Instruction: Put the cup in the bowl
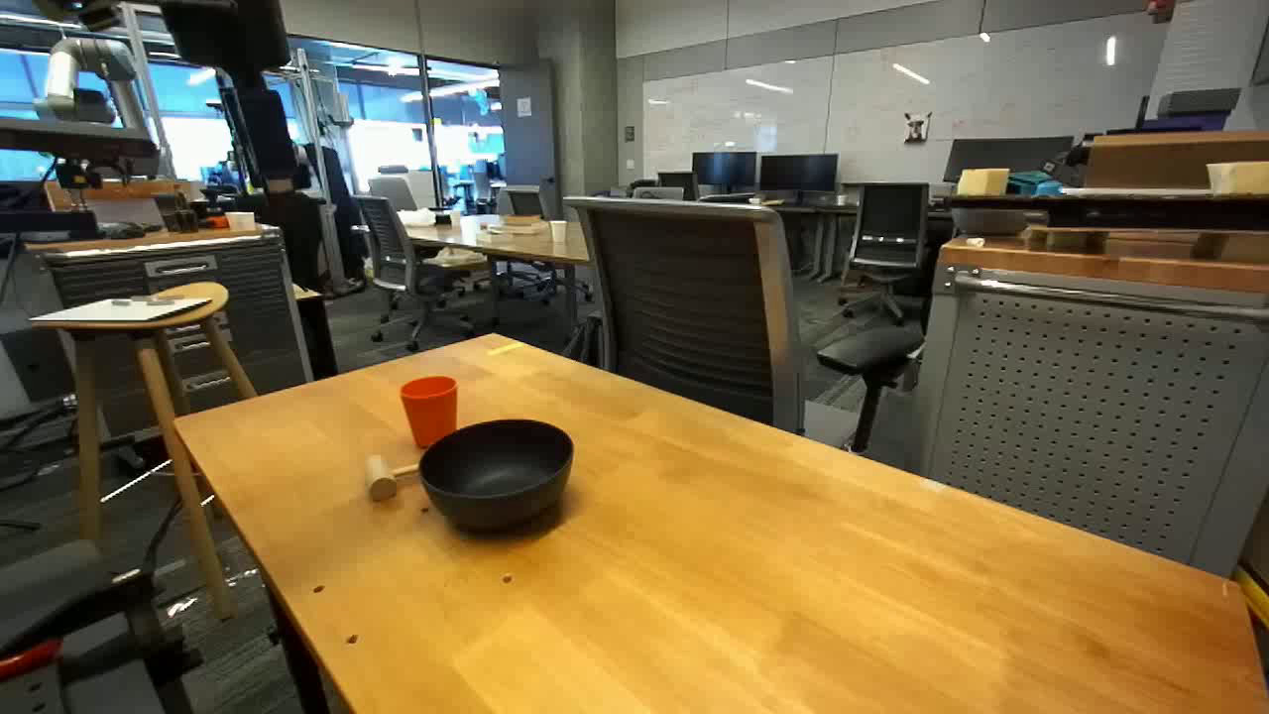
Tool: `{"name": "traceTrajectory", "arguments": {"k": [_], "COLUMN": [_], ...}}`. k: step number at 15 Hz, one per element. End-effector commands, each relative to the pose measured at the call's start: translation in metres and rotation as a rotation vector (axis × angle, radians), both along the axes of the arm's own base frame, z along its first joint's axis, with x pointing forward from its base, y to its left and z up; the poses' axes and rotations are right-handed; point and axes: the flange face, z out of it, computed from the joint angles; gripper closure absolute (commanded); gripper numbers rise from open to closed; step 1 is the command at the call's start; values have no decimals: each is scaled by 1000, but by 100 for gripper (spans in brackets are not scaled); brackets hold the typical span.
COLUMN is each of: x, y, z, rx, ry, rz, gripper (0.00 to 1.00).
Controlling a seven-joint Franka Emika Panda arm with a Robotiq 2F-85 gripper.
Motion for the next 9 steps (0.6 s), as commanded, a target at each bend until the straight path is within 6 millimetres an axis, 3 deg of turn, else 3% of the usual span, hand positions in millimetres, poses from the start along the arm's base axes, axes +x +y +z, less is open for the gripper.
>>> {"name": "traceTrajectory", "arguments": {"k": [1, 7, 9], "x": [0, 1, 11], "y": [0, 0, 6], "z": [2, 5, -7], "rx": [0, 1, -122], "ry": [-2, -9, -31], "rz": [0, 0, -36], "gripper": [0, 0, 0]}}
